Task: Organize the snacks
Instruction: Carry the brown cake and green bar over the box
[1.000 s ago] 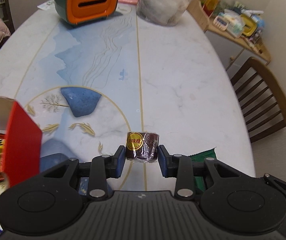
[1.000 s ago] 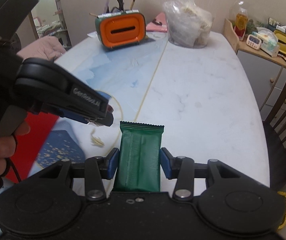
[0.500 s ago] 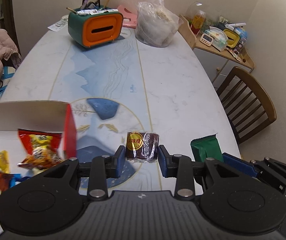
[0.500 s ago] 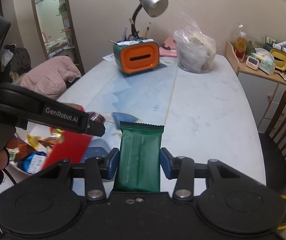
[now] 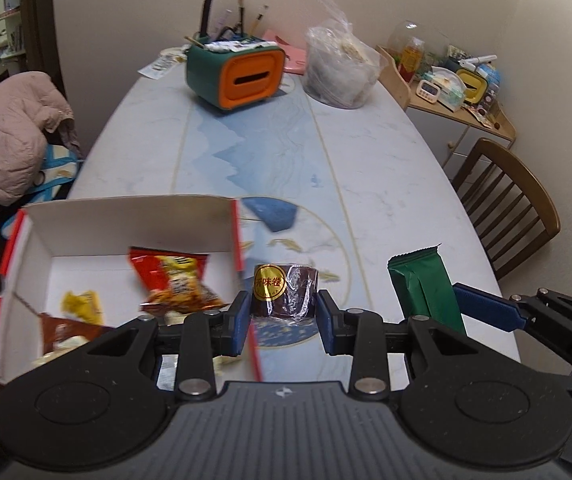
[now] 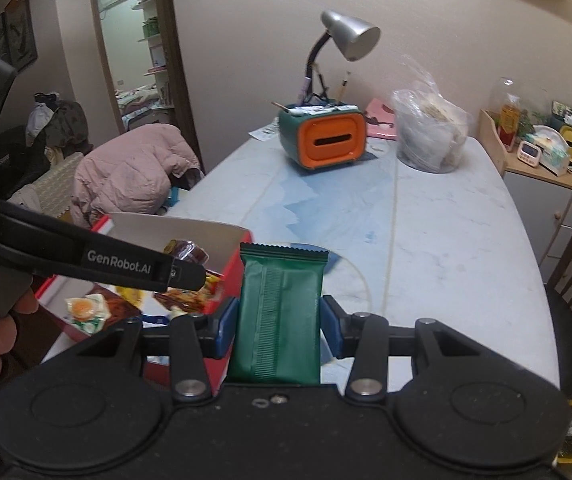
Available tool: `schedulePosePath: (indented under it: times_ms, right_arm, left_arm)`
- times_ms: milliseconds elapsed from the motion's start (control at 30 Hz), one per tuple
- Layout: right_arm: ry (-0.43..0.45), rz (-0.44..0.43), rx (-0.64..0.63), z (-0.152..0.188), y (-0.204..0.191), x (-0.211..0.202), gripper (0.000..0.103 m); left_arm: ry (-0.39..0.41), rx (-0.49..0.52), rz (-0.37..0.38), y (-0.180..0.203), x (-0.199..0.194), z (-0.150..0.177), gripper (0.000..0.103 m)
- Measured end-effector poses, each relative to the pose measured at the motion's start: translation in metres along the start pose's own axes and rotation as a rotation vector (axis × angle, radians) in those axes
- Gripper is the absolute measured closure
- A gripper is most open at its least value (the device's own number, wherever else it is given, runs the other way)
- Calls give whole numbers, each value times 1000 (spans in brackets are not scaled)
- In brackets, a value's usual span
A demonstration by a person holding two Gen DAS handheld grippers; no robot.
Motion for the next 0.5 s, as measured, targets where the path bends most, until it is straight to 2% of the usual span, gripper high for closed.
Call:
schedulePosePath:
  times_ms: [500]
  right_arm:
    - [-24, -46, -83, -18, -77, 27, 61]
  left_arm:
    - [20, -72, -68, -89, -31, 20, 69]
Point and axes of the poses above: each gripper's, at about its wrist camera, not at the fingertips, and x roughly the way its jaws point, y to its right, z to its underside, the point moved 2 cm from there along x, roughly the way its jaws point, and after that the axes turned 10 degrees about -y, right-handed, at the moved point
